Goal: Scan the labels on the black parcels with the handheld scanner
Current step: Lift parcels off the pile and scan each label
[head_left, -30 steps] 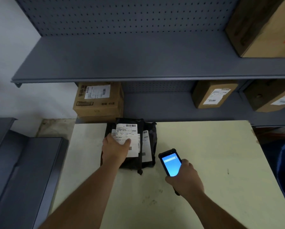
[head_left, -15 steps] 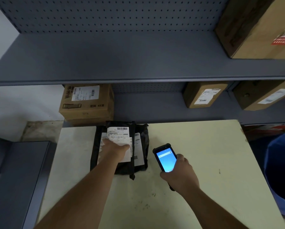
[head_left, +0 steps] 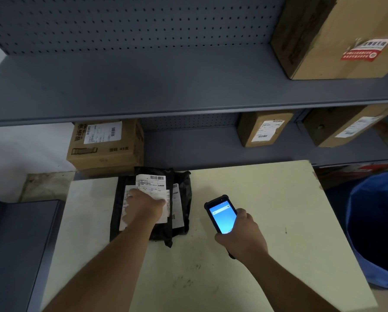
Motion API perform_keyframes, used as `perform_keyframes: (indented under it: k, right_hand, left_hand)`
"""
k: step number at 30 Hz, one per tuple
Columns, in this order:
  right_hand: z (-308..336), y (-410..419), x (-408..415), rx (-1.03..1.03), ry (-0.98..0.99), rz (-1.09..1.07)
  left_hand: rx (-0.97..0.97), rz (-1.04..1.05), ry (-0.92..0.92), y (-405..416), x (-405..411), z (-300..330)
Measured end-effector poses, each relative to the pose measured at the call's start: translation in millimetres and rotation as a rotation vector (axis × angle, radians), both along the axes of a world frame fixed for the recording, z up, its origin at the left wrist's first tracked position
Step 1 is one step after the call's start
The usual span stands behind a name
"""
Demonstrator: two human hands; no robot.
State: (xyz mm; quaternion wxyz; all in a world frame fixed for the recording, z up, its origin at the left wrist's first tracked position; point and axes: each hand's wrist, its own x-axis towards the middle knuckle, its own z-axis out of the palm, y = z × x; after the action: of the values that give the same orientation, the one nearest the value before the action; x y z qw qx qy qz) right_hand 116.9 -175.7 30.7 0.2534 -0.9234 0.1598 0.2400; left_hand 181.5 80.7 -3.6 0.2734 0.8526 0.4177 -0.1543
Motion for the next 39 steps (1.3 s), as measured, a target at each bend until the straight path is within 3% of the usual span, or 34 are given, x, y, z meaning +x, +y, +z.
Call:
perform_keyframes:
  k: [4, 10, 21, 39]
  right_hand:
    - [1.0, -9.5, -3.1, 0.015, 0.009, -0.013]
    - [3.9, -28.3, -7.7, 0.019, 0.015, -0.022]
    - [21.7, -46.7, -9.9, 0.012, 0.092, 0.129]
    - [122.5, -32.9, -11.9, 0.091, 0.073, 0.399]
  left_hand:
    - [0.167, -0.124, -0.01, -25.7, -2.5, 10.4]
    - [0.1, -0.093, -0.027, -45.3, -1.3, 18.4]
    - [-0.136, -0.058, -0.061, -31.7, -0.3, 33.4]
    - [-0.506, 0.066, -0.419, -40.8, -17.8, 117.2]
